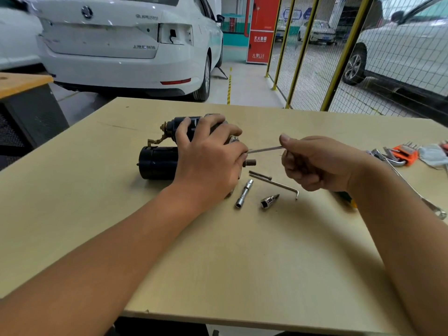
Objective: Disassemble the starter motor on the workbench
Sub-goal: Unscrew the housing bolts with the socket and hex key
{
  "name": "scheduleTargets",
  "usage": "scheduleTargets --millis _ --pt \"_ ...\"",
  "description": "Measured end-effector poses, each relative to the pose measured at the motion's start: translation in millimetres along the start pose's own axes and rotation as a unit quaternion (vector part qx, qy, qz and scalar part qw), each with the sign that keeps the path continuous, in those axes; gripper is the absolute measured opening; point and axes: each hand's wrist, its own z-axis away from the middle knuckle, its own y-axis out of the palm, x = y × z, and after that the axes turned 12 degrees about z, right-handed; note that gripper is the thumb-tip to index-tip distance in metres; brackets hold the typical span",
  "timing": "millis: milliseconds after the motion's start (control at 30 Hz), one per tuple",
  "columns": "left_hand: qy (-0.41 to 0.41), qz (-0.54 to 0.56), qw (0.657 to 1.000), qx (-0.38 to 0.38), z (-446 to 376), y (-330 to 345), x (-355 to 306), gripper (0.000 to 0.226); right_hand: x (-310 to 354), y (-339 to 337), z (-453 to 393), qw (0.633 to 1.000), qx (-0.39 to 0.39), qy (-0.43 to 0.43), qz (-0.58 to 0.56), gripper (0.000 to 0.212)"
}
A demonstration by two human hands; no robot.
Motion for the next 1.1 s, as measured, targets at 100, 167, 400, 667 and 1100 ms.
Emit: scheduleTargets --millis 100,167,400,667,1100 --pt "0.001 -0.004 1.000 0.008 -1 -1 1 0.013 -2 1 -2 0.999 0.007 -0.027 -0.029 0.041" --pt "0.000 -0.001 1.000 0.012 -1 -1 2 0.014 -1 2 -1 0.996 -0.015 -0.090 -0.019 0.035" --pt "0.002 0.001 1.000 0.027 0 -3 1 0.015 9 0 12 0.926 -0.167 -0.264 0.213 0.043" --pt "-0.015 0.005 0.999 0.038 -1 -4 -1 0.017 2 2 1 0.990 0.102 -0.017 -0.095 0.060" --pt "-0.023 0.007 0.999 0.035 -2 -5 2 0.015 -2 1 -6 0.949 0.215 -0.015 -0.231 0.050"
